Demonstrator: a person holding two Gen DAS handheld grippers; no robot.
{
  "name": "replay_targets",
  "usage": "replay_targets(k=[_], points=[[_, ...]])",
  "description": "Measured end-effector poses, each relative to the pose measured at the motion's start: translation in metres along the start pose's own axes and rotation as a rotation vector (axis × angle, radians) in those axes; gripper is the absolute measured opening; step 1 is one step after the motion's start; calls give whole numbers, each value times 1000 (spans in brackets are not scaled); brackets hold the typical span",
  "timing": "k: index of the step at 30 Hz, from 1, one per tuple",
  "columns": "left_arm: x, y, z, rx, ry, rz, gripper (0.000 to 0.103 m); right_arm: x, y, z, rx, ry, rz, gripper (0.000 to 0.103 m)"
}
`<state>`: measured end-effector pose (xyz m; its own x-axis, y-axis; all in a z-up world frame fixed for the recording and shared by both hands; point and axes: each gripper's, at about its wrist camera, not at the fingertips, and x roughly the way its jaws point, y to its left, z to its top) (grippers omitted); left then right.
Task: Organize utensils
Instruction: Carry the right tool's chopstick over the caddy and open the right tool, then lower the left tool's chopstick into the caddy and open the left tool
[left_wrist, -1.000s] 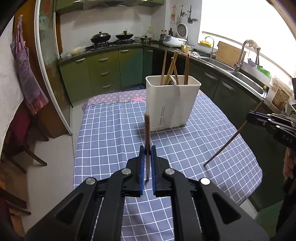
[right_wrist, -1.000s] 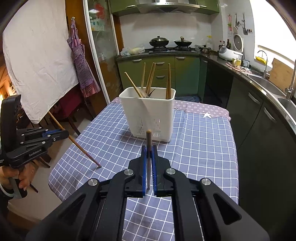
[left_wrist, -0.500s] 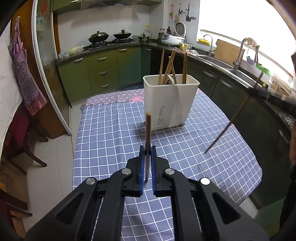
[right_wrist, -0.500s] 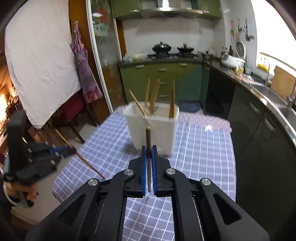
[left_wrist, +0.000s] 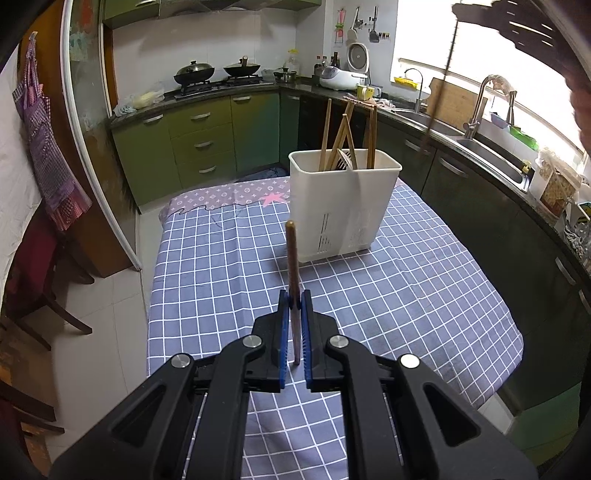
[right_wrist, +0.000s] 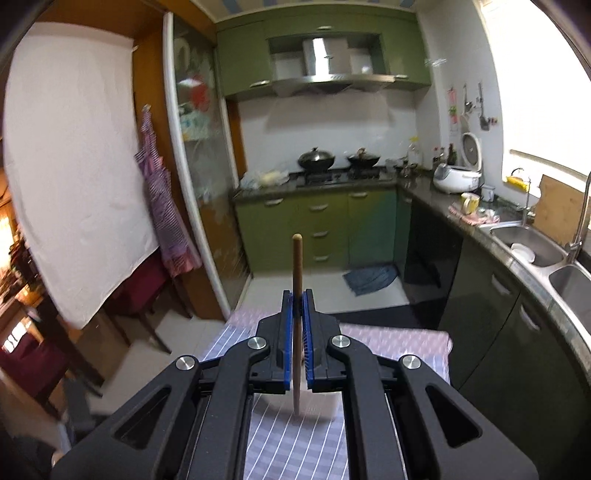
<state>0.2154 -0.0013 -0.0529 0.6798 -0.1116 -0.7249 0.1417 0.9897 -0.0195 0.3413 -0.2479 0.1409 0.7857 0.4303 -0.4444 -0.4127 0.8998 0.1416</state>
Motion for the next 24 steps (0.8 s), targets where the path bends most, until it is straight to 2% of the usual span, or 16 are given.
replay_targets(k=[5,10,15,17,19,23,24], points=[[0,1,0,11,-1,-3,6,52,-20,10,30,44,-30,6],[1,0,2,17,-2,-11,6,100,-29,-13,47,130,-29,6],[1,-2,3,26,1,-13,6,126,-30,-46,38,200,-27,7],[1,-2,4,25,0,-10,6,126,-31,-54,37,198,-30,15],[2,-2,6,21,-2,-6,6,115,-33,-63,48,177,-19,15],[0,0,11,12,-9,-8,6,67,-35,-93,115,111,74,28],[-1,0,14,10,-14,-9,6,55,-34,-107,122,98,92,28]])
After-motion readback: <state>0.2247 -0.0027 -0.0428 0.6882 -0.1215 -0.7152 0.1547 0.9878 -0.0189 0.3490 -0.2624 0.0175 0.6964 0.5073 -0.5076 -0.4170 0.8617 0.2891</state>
